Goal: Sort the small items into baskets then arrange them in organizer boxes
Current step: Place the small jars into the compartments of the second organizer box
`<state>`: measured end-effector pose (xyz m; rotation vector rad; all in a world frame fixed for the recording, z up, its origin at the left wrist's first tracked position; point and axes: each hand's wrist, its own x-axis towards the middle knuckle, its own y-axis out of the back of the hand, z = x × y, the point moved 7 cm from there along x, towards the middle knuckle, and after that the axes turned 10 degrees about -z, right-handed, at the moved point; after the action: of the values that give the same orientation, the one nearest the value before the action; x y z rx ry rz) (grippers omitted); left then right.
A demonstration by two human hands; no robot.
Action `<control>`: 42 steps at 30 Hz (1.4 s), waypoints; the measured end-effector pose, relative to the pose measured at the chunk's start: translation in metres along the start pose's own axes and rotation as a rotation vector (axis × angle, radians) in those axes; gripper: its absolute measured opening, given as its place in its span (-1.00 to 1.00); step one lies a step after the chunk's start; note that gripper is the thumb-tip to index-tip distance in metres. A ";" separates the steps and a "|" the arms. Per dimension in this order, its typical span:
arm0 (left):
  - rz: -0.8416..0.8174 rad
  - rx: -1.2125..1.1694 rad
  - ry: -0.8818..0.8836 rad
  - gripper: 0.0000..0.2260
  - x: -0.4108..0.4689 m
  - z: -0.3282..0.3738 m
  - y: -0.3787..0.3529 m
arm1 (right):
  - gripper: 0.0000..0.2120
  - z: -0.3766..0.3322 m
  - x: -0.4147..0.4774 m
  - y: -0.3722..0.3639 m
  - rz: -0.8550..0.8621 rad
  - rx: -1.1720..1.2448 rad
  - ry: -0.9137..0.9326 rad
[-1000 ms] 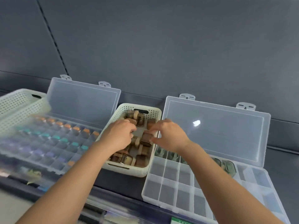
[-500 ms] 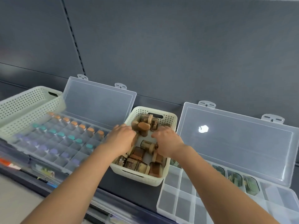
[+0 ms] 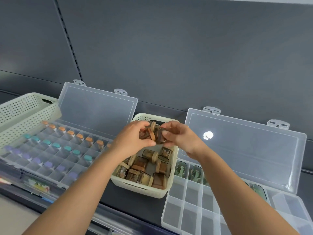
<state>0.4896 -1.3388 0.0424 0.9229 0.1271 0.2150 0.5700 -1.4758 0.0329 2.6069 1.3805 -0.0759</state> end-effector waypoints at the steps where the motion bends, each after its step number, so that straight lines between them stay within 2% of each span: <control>1: 0.029 -0.034 0.000 -0.44 0.000 0.003 0.001 | -0.91 0.001 -0.001 0.003 0.024 0.083 -0.009; 5: 0.101 -0.122 -0.040 -0.58 0.000 0.017 -0.001 | -0.86 0.007 -0.011 0.007 0.008 0.359 -0.058; 7: 0.127 -0.153 -0.075 -0.61 0.000 0.026 -0.003 | -0.75 0.007 -0.019 0.009 -0.039 0.396 -0.024; 9: 0.125 -0.171 -0.107 -0.60 0.000 0.036 -0.007 | -0.67 0.006 -0.028 0.016 -0.003 0.298 0.017; 16: -0.038 -0.052 -0.257 -0.60 0.009 0.096 -0.043 | -0.80 0.001 -0.085 0.072 0.371 -0.302 0.049; 21: -0.166 -0.091 -0.363 -0.54 0.008 0.154 -0.080 | -0.75 0.006 -0.148 0.115 0.546 -0.383 0.025; 25: -0.215 -0.197 -0.403 -0.58 0.002 0.194 -0.112 | -0.72 0.021 -0.201 0.145 0.677 -0.477 -0.069; 30: -0.285 -0.169 -0.500 -0.62 -0.010 0.237 -0.156 | -0.68 0.040 -0.252 0.170 0.733 -0.544 -0.190; 36: -0.394 -0.055 -0.554 -0.59 -0.019 0.268 -0.199 | -0.75 0.060 -0.288 0.187 0.746 -0.548 -0.341; 42: -0.411 0.071 -0.555 -0.55 -0.021 0.274 -0.219 | -0.80 0.076 -0.299 0.196 0.665 -0.589 -0.424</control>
<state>0.5521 -1.6850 0.0312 0.9753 -0.1912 -0.4293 0.5655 -1.8415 0.0262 2.2195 0.2921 -0.0983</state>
